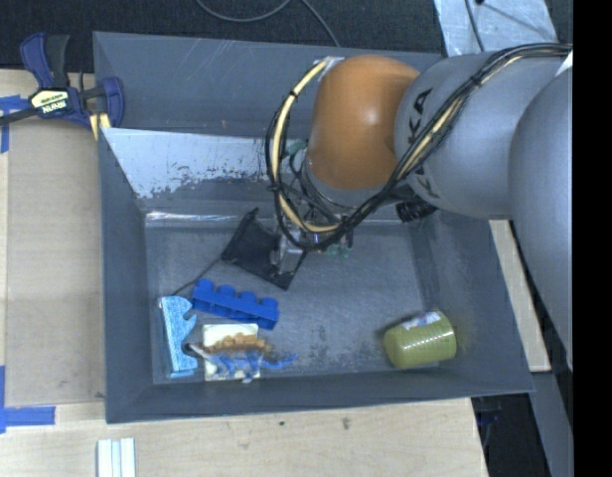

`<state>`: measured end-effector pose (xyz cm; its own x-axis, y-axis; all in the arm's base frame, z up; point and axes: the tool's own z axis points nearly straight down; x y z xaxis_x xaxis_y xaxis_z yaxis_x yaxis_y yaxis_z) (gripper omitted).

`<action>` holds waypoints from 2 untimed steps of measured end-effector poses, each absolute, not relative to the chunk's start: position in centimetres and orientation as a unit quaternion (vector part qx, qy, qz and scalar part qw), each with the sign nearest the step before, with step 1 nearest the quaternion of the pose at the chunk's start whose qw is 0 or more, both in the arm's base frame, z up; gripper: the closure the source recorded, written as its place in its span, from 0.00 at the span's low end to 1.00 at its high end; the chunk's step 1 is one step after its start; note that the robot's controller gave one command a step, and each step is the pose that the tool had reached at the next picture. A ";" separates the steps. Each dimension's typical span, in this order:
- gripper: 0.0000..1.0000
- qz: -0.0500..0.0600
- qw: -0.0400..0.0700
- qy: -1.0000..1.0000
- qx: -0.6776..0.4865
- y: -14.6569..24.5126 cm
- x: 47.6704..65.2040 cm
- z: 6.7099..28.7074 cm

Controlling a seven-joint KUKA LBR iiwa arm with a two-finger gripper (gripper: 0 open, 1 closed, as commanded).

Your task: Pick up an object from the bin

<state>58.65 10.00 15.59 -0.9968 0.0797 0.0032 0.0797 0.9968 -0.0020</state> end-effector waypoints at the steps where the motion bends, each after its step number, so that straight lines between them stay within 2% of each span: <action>1: 1.00 -0.003 -0.017 -0.999 -0.040 9.4 60.7 14.7; 2: 1.00 0.001 0.002 -0.999 -0.039 9.8 59.3 15.0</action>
Offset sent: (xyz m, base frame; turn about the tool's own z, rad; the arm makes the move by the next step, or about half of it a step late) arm -0.0066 0.0111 0.0990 -0.0057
